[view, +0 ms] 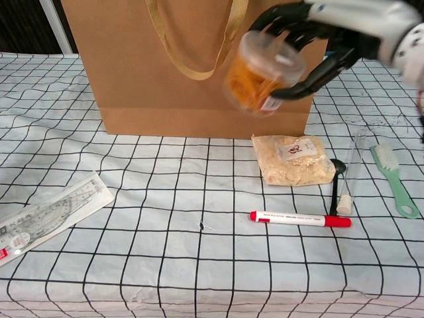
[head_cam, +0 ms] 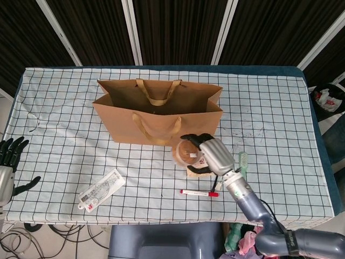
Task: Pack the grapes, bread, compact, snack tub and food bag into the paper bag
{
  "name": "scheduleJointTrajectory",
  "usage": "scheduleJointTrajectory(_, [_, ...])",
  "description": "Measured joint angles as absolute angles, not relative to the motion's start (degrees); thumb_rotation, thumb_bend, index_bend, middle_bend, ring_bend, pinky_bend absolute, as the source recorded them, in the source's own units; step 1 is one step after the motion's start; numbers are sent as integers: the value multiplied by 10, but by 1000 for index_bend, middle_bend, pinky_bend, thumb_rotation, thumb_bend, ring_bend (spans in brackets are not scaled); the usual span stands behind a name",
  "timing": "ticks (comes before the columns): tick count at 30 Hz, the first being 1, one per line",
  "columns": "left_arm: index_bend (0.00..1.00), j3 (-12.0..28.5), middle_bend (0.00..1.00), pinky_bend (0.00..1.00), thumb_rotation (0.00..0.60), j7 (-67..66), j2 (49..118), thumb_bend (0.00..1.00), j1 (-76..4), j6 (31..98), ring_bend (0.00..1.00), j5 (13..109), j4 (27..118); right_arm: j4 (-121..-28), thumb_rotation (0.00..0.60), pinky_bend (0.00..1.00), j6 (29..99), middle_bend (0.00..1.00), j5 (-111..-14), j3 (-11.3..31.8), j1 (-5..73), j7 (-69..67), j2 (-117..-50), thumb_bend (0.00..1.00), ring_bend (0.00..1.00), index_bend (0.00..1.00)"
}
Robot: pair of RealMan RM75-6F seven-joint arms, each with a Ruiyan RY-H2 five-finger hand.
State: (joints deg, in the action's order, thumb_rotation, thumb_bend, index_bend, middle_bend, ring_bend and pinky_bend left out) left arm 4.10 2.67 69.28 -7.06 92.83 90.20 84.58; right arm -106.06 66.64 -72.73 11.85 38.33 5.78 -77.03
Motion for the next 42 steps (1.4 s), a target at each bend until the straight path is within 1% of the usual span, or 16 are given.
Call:
scheduleJointTrajectory(5, [87, 39, 55, 50, 600, 23, 694, 21, -70, 927, 0, 905, 850, -1104, 600, 250, 746, 348, -782, 115, 322, -21, -687, 287, 324, 411])
scheduleJointTrajectory(8, [87, 40, 55, 50, 600, 22, 695, 21, -70, 928, 0, 906, 851, -1120, 600, 251, 785, 347, -801, 128, 298, -69, -647, 287, 325, 411])
scheduleJointTrajectory(12, [87, 40, 55, 50, 600, 22, 695, 21, -71, 924, 0, 905, 850, -1129, 600, 250, 827, 337, -808, 168, 282, -109, -623, 287, 324, 411])
scheduleJointTrajectory(17, [87, 40, 55, 50, 600, 25, 693, 21, -72, 920, 0, 903, 851, -1122, 600, 250, 841, 334, -786, 225, 290, -127, -617, 287, 325, 411])
scheduleJointTrajectory(19, [87, 42, 54, 50, 600, 26, 693, 22, -71, 921, 0, 902, 852, -1114, 600, 250, 833, 333, -765, 248, 304, -130, -617, 287, 326, 412])
scheduleJointTrajectory(23, [87, 43, 54, 50, 600, 24, 694, 22, -72, 918, 0, 898, 852, -1092, 600, 251, 794, 333, -726, 271, 341, -124, -622, 286, 329, 418])
scheduleJointTrajectory(26, [87, 43, 52, 50, 600, 21, 695, 22, -73, 914, 0, 898, 852, -1060, 600, 250, 759, 333, -694, 287, 379, -115, -640, 287, 332, 423])
scheduleJointTrajectory(30, [87, 42, 52, 50, 600, 18, 694, 22, -72, 915, 0, 899, 853, -1010, 600, 251, 722, 333, -661, 301, 428, -103, -680, 286, 333, 424])
scheduleJointTrajectory(34, [87, 44, 52, 50, 600, 20, 693, 22, -70, 918, 0, 898, 855, -966, 600, 251, 690, 333, -640, 306, 463, -90, -715, 287, 333, 424])
scheduleJointTrajectory(38, [87, 45, 50, 50, 600, 23, 691, 22, -69, 919, 0, 896, 855, -946, 600, 250, 665, 320, -628, 302, 485, -71, -735, 280, 333, 415])
scheduleJointTrajectory(41, [87, 46, 50, 50, 600, 26, 690, 22, -69, 920, 0, 895, 855, -940, 600, 251, 646, 271, -624, 291, 495, -51, -744, 260, 309, 347])
scheduleJointTrajectory(42, [87, 46, 49, 50, 600, 26, 690, 22, -69, 920, 0, 895, 854, -938, 600, 250, 637, 243, -621, 287, 499, -45, -747, 251, 288, 312])
